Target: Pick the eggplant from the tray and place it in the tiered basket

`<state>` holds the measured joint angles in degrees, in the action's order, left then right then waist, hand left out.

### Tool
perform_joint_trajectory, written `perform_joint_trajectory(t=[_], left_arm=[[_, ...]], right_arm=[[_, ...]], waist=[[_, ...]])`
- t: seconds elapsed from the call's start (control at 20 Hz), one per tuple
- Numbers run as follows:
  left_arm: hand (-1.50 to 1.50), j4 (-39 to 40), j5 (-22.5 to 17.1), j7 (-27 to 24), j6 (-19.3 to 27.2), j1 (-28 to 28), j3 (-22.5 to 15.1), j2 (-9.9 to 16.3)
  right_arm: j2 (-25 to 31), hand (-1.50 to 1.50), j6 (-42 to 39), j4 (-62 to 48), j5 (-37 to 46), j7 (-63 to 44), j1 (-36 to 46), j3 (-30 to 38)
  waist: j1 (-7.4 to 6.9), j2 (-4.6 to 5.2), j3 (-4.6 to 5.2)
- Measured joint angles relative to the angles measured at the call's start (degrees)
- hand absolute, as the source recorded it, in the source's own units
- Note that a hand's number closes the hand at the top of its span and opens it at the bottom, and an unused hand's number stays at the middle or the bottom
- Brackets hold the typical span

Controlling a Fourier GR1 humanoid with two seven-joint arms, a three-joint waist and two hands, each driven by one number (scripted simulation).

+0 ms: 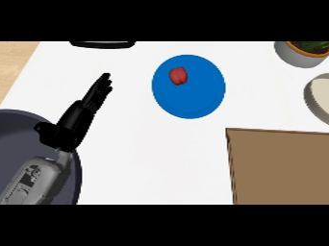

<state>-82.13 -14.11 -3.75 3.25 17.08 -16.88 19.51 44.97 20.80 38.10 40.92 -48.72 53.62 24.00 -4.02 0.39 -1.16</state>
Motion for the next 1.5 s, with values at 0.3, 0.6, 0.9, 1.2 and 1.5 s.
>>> perform_joint_trajectory(t=[0.3,0.6,0.9,1.2,1.5], left_arm=[[0.00,0.1,0.3,0.3,0.6,-0.2,-0.2,0.0],[0.00,1.0,0.4,-0.4,0.9,-0.2,0.0,-0.1],[0.00,0.6,-0.3,-0.4,0.5,-1.0,0.6,0.8],[0.00,0.0,-1.4,0.1,0.9,-2.6,1.6,1.8],[0.00,-0.6,-1.7,0.1,1.6,-5.0,2.4,3.0]], right_arm=[[-1.8,-1.50,4.6,-5.8,-5.3,-0.5,4.4,6.8],[-3.0,-1.50,10.6,-8.6,-9.0,3.1,6.7,11.5],[0.4,-1.50,18.9,-9.7,-4.3,3.9,5.9,10.4],[5.4,-1.50,27.6,-9.1,3.2,1.6,2.4,8.7],[6.4,-1.50,31.4,-1.0,4.6,1.1,-2.2,9.7]], waist=[[0.31,-0.17,0.02],[0.80,-0.19,-0.31],[1.57,-0.48,-0.11],[3.17,-1.06,0.13],[5.74,-2.13,0.25]])
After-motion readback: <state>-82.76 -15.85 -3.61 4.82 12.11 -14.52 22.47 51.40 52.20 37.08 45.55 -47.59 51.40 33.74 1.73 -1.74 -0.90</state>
